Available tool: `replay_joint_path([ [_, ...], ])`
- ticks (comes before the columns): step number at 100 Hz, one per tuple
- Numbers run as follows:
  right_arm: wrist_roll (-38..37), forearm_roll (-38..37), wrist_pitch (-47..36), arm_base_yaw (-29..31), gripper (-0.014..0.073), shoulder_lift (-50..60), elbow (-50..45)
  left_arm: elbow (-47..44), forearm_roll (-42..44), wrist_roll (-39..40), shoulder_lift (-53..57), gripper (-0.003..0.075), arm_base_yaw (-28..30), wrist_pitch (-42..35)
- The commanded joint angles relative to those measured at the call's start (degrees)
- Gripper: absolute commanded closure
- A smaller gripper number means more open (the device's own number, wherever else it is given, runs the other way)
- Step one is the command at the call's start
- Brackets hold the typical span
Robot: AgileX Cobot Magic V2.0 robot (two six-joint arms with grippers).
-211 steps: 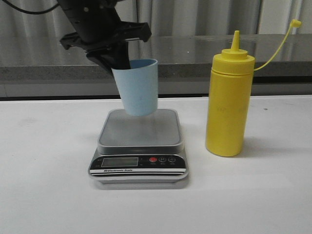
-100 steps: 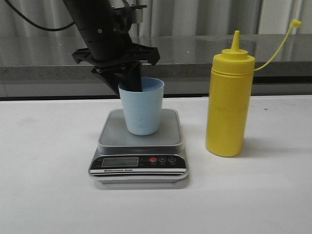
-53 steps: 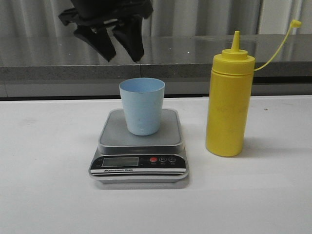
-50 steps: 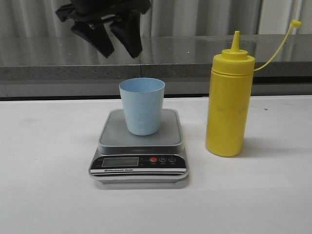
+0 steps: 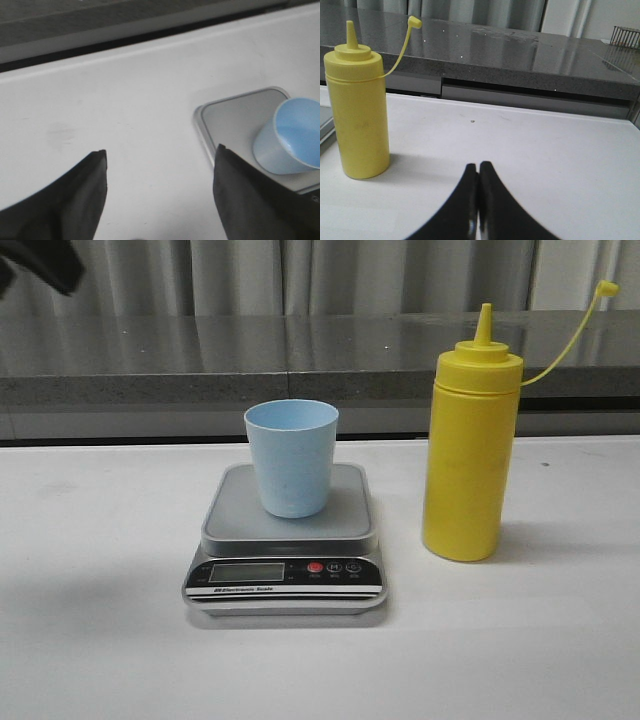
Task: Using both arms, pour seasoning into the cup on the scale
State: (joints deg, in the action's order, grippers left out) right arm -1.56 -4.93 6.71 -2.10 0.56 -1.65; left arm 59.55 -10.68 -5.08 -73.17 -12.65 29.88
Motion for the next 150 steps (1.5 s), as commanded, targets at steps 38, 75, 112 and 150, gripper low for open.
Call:
replay_joint_path([
  [38,0.4,-0.2,-4.7,0.4,0.066,0.8,0.0,-26.0,0.0,0.4,37.3,0.0277,9.7,-11.4],
  [75,0.4,-0.2,-4.7,0.4,0.066,0.8,0.0,-38.1,0.6,0.4,59.4,0.0278,9.7,-15.0],
  [112,0.4,-0.2,-4.7,0.4,0.066,0.8,0.0,-38.3,0.6,0.4,61.2,0.0484,9.7,-15.5],
  [150,0.4,-0.2,-4.7,0.4,0.066,0.8,0.0,-38.3,0.6,0.4,61.2,0.0739,9.7,-16.6],
])
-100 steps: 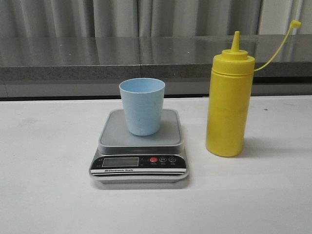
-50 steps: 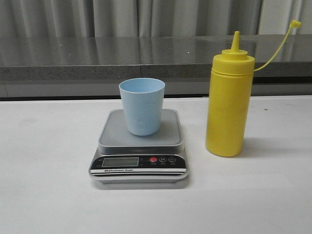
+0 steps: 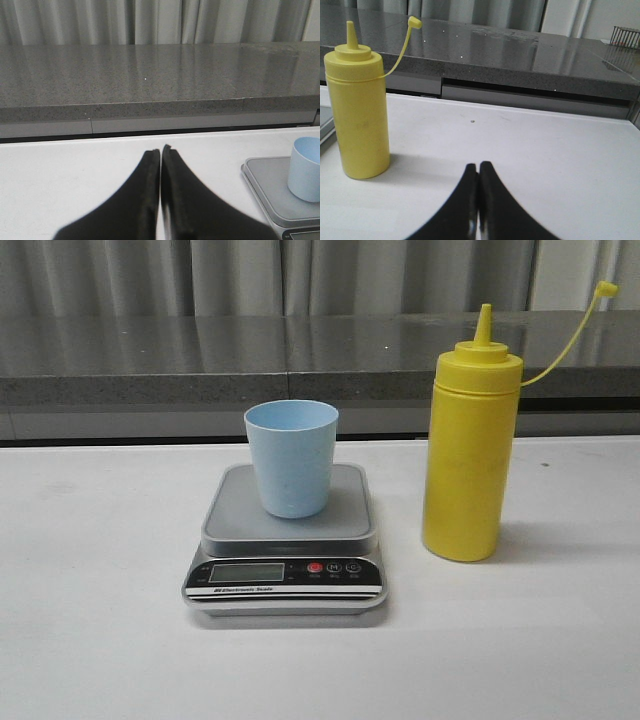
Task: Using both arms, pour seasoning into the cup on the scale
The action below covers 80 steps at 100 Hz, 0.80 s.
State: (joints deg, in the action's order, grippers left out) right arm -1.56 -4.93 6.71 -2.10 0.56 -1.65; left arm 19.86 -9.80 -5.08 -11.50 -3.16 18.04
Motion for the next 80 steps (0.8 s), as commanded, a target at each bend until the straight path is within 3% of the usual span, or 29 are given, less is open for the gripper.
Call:
replay_joint_path([
  [1,0.4,-0.2,-4.7,0.4,0.066,0.8,0.0,1.4,-0.3,0.4,-0.4,0.0739,0.2,-4.8],
  [44,0.4,-0.2,-5.3,0.4,0.066,0.8,0.0,1.4,-1.0,0.4,-0.4,0.0739,0.2,-4.8],
  [61,0.1,-0.1,-12.9,0.3,0.066,0.6,1.3,1.4,-1.0,0.4,-0.4,0.0739,0.2,-4.8],
  [80,0.0,0.3,-4.6,0.3,0.066,-4.5,10.1,1.4,-1.0,0.4,-0.4,0.0739,0.2,-4.8],
])
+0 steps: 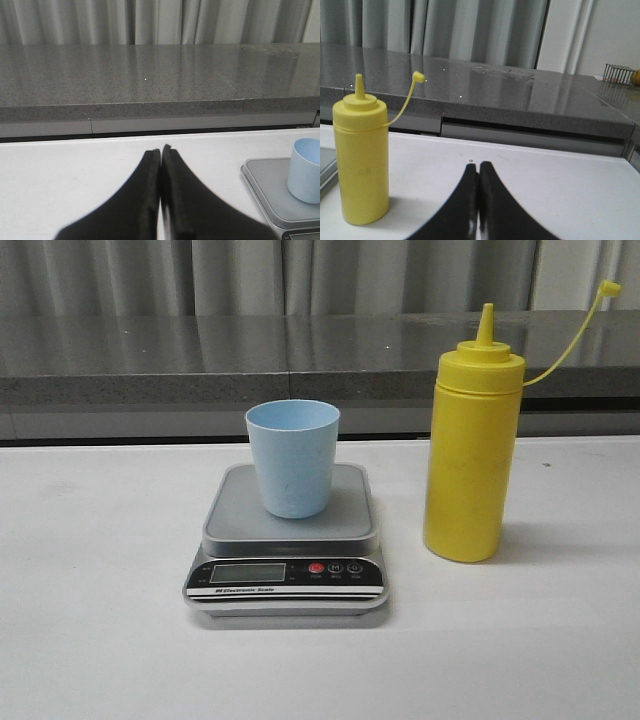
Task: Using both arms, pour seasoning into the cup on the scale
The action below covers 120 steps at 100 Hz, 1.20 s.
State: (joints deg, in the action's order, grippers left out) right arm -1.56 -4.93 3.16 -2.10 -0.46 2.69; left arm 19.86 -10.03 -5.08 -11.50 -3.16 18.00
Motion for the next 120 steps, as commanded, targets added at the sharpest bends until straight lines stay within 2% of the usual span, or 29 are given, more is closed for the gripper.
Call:
replay_joint_path([
  [1,0.0,0.4,-0.8,0.3,0.066,-4.2,6.2,1.4,-0.8,0.4,-0.4,0.0739,0.2,-4.8],
  [17,0.0,1.8,4.7,0.3,0.066,-15.5,15.6,1.4,-0.8,0.4,-0.4,0.0739,0.2,-4.8],
  [37,0.0,1.8,4.0,0.3,0.066,-31.5,23.8,1.4,-0.8,0.4,-0.4,0.0739,0.2,-4.8],
  [67,0.0,3.2,-1.2,-1.1,0.066,-50.4,28.5,1.4,-0.8,0.4,-0.4,0.0739,0.2,-4.8],
  [100,0.0,3.5,-15.3,-6.8,0.0654,-61.5,27.1,1.4,-0.8,0.4,-0.4,0.0739,0.2,-4.8],
  [109,0.0,3.5,-17.9,-8.3,0.0594,-64.1,25.8,1.4,-0.8,0.4,-0.4,0.0739,0.2,-4.8],
  [114,0.0,3.5,-19.5,-9.0,0.0528,-65.4,24.7,1.4,-0.8,0.4,-0.4,0.0739,0.2,-4.8],
  [120,0.0,3.5,-22.2,-9.7,0.0406,-66.7,23.4,1.4,-0.8,0.4,-0.4,0.0739,0.2,-4.8],
])
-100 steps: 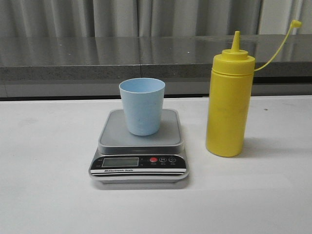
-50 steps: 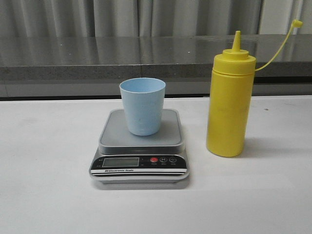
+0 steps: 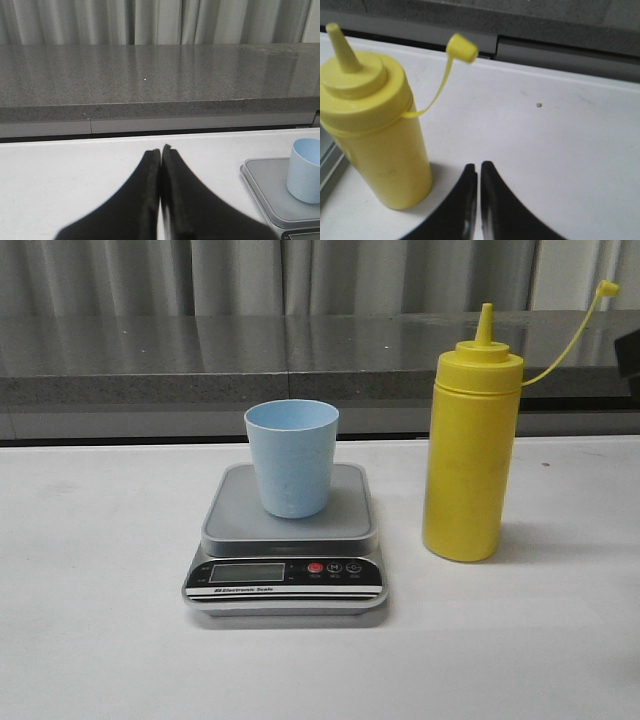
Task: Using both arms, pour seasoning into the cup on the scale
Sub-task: 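Move the right gripper to the yellow bottle and grasp its body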
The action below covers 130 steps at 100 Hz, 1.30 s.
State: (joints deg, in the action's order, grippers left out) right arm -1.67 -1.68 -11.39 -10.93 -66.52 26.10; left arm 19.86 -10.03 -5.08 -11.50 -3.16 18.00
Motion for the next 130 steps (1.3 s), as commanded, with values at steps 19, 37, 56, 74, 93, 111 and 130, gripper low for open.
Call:
replay_joint_path([
  [19,0.1,0.0,-22.9,-0.9,-0.0048,-3.7,-6.4,1.4,-0.8,0.4,-0.4,0.0739,0.2,-4.8],
  [37,0.1,-5.0,-36.8,-0.9,-0.0042,-8.4,-10.2,1.4,-0.8,0.4,-0.4,0.0739,0.2,-4.8],
  [56,-1.1,-11.9,-39.5,-0.9,-0.0042,-15.0,-9.5,1.4,-0.8,0.4,-0.4,0.0739,0.2,-4.8],
  [74,-2.8,-12.3,-48.1,-0.9,-0.0042,-19.9,-9.5,1.4,-0.8,0.4,-0.4,0.0739,0.2,-4.8],
  [93,-5.2,-13.2,-55.5,-0.9,-0.0042,-25.1,-9.4,1.4,-0.8,0.4,-0.4,0.0739,0.2,-4.8],
  [111,-5.8,-14.6,-61.2,-0.9,-0.0042,-29.2,-9.4,1.4,-0.8,0.4,-0.4,0.0739,0.2,-4.8],
  [130,-5.8,-14.8,-61.9,-0.9,-0.0042,-31.1,-8.4,1.4,-0.8,0.4,-0.4,0.0739,0.2,-4.8],
])
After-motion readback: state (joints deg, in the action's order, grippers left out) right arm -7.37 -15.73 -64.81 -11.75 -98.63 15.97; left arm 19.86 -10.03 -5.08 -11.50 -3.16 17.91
